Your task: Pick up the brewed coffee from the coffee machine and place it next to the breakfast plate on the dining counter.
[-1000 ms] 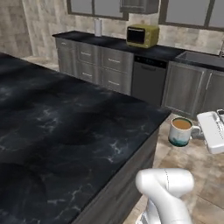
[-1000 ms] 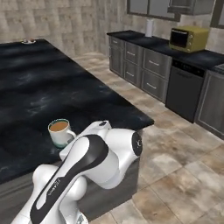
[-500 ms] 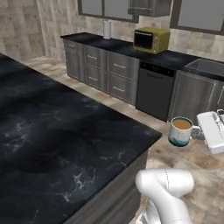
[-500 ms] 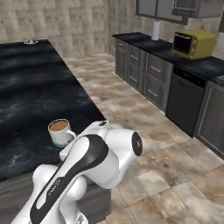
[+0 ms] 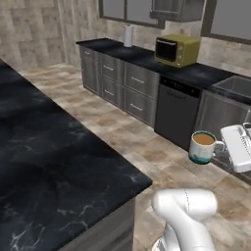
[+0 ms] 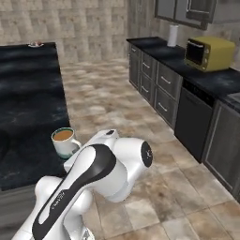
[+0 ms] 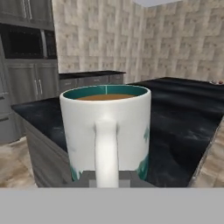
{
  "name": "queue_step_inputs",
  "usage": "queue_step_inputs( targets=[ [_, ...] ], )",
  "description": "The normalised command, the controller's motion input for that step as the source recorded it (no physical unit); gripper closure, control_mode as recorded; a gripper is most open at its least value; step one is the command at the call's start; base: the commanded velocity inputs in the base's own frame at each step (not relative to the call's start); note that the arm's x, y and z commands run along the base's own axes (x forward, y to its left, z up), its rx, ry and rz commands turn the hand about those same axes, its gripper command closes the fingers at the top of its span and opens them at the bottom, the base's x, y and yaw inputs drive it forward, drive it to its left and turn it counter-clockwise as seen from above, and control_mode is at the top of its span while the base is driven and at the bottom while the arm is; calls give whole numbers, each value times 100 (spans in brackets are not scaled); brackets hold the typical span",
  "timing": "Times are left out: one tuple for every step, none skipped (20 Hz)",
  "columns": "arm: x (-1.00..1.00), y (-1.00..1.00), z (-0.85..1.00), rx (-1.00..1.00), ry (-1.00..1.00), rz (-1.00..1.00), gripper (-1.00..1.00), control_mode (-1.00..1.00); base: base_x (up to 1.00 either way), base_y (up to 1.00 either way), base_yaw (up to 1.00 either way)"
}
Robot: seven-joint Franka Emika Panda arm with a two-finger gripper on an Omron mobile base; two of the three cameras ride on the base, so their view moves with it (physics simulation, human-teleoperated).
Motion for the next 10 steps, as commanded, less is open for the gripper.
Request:
queue_step_inputs(
  targets=[
    [0, 0, 0, 0, 0, 0, 100, 100, 82, -100, 27],
    [0, 0, 0, 0, 0, 0, 100, 100, 81, -100, 28],
    [0, 0, 0, 0, 0, 0, 100, 100, 79, -100, 29],
    [0, 0, 0, 0, 0, 0, 100, 100, 99, -100, 29],
    [0, 0, 0, 0, 0, 0, 100, 100, 100, -95, 32],
    [0, 0, 0, 0, 0, 0, 100, 100, 100, -82, 35],
    [0, 0, 0, 0, 0, 0, 100, 100, 100, -71, 37],
    [0, 0, 0, 0, 0, 0, 100, 100, 100, -66, 36],
    [0, 0, 0, 0, 0, 0, 100, 100, 100, -74, 36],
    [0, 0, 0, 0, 0, 0, 100, 100, 100, -79, 37]
  ],
)
